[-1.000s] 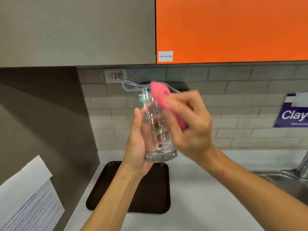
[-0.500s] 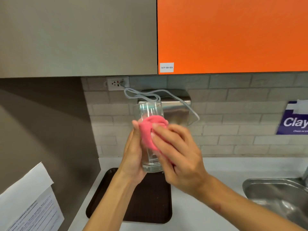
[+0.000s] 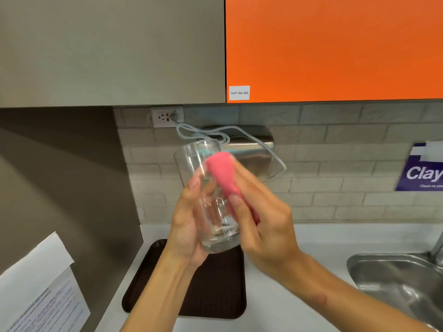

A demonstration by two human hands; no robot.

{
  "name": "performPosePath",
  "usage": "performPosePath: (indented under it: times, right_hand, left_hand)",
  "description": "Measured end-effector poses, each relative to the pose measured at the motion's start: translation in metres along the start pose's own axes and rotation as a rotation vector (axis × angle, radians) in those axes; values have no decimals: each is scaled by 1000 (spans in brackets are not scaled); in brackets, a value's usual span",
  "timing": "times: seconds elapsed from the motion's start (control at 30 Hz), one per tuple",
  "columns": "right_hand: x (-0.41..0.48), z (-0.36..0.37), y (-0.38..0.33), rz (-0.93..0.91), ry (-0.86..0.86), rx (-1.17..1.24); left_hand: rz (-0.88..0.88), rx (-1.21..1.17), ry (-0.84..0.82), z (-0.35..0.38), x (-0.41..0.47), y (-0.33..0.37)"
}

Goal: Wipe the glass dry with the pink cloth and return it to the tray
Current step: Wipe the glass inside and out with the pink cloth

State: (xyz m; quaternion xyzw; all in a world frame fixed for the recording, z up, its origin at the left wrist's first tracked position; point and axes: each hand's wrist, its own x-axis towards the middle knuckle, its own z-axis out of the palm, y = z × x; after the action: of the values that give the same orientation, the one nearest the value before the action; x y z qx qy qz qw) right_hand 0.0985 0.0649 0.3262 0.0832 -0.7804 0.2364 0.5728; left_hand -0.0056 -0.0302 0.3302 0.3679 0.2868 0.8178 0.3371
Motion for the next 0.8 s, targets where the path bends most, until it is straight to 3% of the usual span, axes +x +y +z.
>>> performPosePath:
  times: [0.13,0.33,0.57,0.7,0.8]
  right_hand:
    - [-16,4,-6,-92,-20,-28]
    - [52,-9,-6,167,37,135]
    - [-17,2,-13,165,37,59]
    - [1,-1,-10,110,43,37]
    - [38,-10,-3,203,62,85]
  left_hand:
    - [-19,-31,-23,-7,3,2]
    - [8,85,-65,8,1,-2]
    - [20,128,106,2,11,14]
    - [21,156,71,7,9,10]
    - [28,199,21,16,7,0]
